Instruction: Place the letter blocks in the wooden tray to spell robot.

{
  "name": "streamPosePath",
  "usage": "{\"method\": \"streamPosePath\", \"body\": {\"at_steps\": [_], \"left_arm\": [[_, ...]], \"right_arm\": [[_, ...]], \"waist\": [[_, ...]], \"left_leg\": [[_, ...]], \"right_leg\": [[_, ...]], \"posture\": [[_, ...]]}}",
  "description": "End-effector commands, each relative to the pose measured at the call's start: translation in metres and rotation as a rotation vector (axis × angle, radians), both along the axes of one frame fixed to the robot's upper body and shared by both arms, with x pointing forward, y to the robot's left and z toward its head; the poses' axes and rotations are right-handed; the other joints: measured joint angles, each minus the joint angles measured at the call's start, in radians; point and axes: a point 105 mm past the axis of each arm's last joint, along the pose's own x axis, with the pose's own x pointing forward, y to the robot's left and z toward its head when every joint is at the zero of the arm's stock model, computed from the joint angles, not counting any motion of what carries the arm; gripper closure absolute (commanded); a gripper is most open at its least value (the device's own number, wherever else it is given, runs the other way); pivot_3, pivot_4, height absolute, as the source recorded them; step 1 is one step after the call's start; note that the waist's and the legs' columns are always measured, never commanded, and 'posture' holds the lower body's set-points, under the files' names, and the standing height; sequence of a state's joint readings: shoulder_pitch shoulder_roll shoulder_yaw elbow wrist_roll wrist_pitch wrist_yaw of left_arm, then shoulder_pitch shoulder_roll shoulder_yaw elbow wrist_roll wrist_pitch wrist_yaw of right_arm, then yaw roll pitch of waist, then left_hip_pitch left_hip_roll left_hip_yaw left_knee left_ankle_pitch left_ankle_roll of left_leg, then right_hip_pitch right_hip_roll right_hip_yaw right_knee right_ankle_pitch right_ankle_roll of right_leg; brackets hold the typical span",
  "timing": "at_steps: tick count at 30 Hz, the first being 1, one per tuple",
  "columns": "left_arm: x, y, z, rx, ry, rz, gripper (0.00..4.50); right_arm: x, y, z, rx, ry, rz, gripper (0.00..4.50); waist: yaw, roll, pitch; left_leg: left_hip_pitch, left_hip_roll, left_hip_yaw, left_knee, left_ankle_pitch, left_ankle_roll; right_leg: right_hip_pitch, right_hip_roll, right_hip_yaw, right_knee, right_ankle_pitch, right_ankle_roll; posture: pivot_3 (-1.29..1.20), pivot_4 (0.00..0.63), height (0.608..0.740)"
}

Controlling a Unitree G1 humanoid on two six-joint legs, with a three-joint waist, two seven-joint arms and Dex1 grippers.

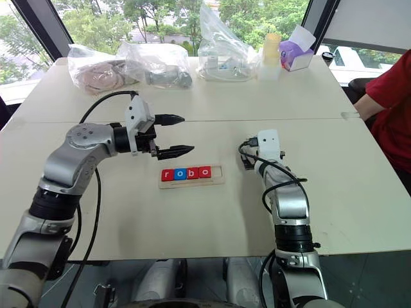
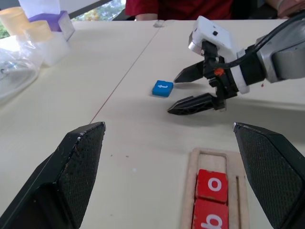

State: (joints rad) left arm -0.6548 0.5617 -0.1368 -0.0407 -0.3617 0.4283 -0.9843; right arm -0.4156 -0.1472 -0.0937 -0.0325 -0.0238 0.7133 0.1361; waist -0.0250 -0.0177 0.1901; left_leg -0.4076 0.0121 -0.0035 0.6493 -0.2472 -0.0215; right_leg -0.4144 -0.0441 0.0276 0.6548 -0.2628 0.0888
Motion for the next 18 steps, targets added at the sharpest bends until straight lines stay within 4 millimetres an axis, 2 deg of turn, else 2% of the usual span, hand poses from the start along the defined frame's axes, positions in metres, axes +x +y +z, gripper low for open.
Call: {"method": "streamPosePath", "body": {"at_steps": [1,4,6,7,12,14,16,18], "left_arm": [[0.002,0.001,-0.001,0.043,-0.051,-0.001,0.00],[0.003,0.001,0.000,0.039,-0.054,0.007,0.00],[0.001,0.002,0.000,0.034,-0.051,0.011,0.00],[0.000,0.004,-0.001,0.036,-0.050,0.014,0.00],[-0.004,0.008,-0.003,0.037,-0.046,0.025,0.00],[-0.006,0.006,-0.004,0.043,-0.047,0.020,0.00],[-0.012,0.003,-0.004,0.051,-0.045,-0.005,0.00],[-0.023,-0.003,-0.004,0.068,-0.028,-0.061,0.00]], "right_arm": [[0.013,-0.006,-0.010,-0.010,0.003,-0.057,0.04],[0.022,-0.008,-0.014,0.023,0.008,-0.069,0.04],[0.026,-0.010,-0.014,0.016,0.000,-0.068,0.57],[0.027,-0.009,-0.013,0.021,-0.002,-0.065,0.89],[0.024,-0.002,-0.016,0.003,0.001,-0.036,3.31],[0.021,-0.004,-0.015,-0.008,-0.012,-0.037,3.28],[0.016,-0.009,-0.006,-0.034,-0.058,-0.051,3.28],[0.003,-0.015,0.015,-0.030,-0.111,-0.078,3.28]], "waist": [[-0.007,0.000,0.000],[-0.016,0.000,0.000],[-0.017,0.000,0.000],[-0.018,0.000,0.000],[-0.013,0.000,0.000],[-0.012,0.000,0.000],[-0.008,0.000,0.000],[-0.004,0.000,0.000]], "left_leg": [[0.000,0.000,0.000,0.000,0.000,0.000],[0.002,0.000,0.000,0.000,0.000,0.000],[0.004,0.000,-0.001,0.001,0.000,0.000],[0.005,0.000,-0.001,0.001,0.000,0.000],[0.004,0.001,-0.003,0.001,0.000,0.000],[0.003,0.001,-0.003,0.001,0.000,0.000],[0.003,0.001,-0.003,0.000,0.000,0.000],[0.002,0.001,-0.003,0.000,0.000,0.000]], "right_leg": [[0.000,0.000,0.000,0.000,0.000,0.000],[0.003,0.000,0.000,0.000,0.000,0.000],[0.005,0.000,0.000,0.000,0.000,0.000],[0.005,0.000,0.000,0.000,0.000,0.000],[0.005,-0.001,-0.001,0.000,0.000,0.000],[0.005,-0.001,-0.001,0.000,0.000,0.000],[0.005,-0.002,-0.001,0.000,0.000,0.000],[0.005,-0.002,-0.001,-0.001,0.000,0.000]], "posture": [[0.00,0.150,0.740],[0.00,0.150,0.740],[0.00,0.150,0.740],[0.00,0.150,0.740],[0.00,0.150,0.740],[0.00,0.150,0.740],[0.00,0.150,0.740],[0.00,0.150,0.740]]}}
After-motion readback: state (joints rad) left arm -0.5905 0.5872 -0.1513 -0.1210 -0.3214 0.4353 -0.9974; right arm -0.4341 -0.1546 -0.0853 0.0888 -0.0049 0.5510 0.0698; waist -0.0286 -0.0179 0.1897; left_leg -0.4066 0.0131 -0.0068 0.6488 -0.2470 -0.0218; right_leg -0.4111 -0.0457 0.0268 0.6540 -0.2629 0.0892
